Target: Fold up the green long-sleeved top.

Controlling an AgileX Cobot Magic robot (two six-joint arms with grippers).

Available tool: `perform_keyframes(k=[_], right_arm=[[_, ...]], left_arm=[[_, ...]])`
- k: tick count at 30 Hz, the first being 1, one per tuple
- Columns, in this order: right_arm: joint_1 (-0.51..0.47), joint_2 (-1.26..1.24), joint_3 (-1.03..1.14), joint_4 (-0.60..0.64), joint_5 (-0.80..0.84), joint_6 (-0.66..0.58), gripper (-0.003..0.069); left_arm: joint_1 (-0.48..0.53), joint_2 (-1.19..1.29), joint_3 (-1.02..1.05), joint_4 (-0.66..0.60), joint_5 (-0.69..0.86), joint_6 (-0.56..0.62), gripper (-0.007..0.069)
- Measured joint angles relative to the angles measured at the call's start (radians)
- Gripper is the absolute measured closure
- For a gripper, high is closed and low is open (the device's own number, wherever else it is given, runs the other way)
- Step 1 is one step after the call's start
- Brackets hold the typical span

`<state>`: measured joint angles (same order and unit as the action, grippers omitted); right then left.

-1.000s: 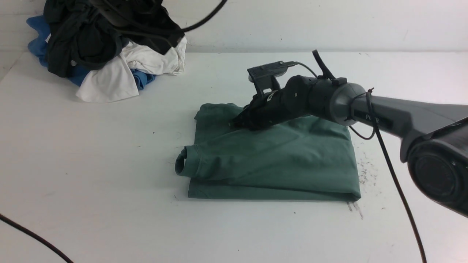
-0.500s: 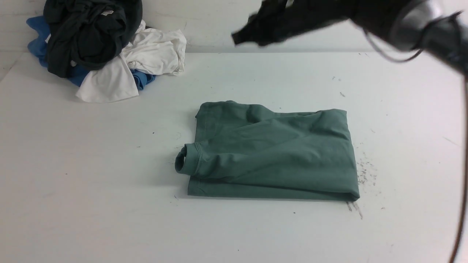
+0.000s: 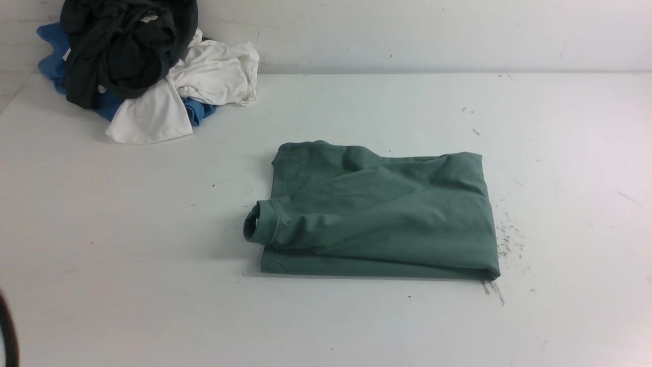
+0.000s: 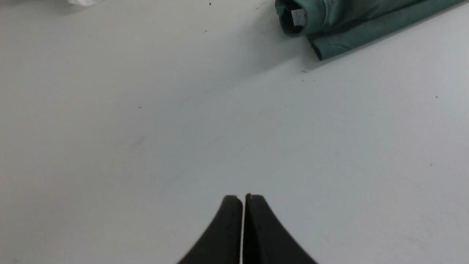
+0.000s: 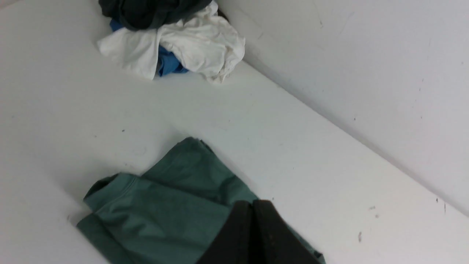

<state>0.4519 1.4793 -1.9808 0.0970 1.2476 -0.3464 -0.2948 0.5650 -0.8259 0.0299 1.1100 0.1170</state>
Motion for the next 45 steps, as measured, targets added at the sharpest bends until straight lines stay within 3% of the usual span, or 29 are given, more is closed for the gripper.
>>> perform_keyframes(k=[5,9,14,21,39,45], right_arm=[[0.0,-0.217,0.251,0.005,-0.05,0.057,0.0673],[0.0,-0.424,0.517,0.05,-0.273,0.084,0.0673],[0.0,-0.673,0.816,0.099,-0.548,0.062,0.0673],[0.0,-0.94,1.081,0.102,-0.762,0.052,0.0673],[0.0,-1.004,1.21,0.101,-0.675,0.051,0.0673],[0.0,-1.031,1.243,0.027,-0.71,0.105,0.0673]], left_arm=[[0.0,-0.266,0.247,0.0,-0.173,-0.074,0.0632],[0.0,-0.411,0.383,0.0,-0.258,-0.117,0.0632],[0.0,-0.501,0.427,0.0,-0.33,-0.135,0.0632],[0.0,-0.507,0.428,0.0,-0.331,-0.136,0.0632],[0.0,-0.507,0.428,0.0,-0.334,-0.136,0.0631],[0.0,-0.507,0.428,0.0,-0.337,-0.136,0.0631]])
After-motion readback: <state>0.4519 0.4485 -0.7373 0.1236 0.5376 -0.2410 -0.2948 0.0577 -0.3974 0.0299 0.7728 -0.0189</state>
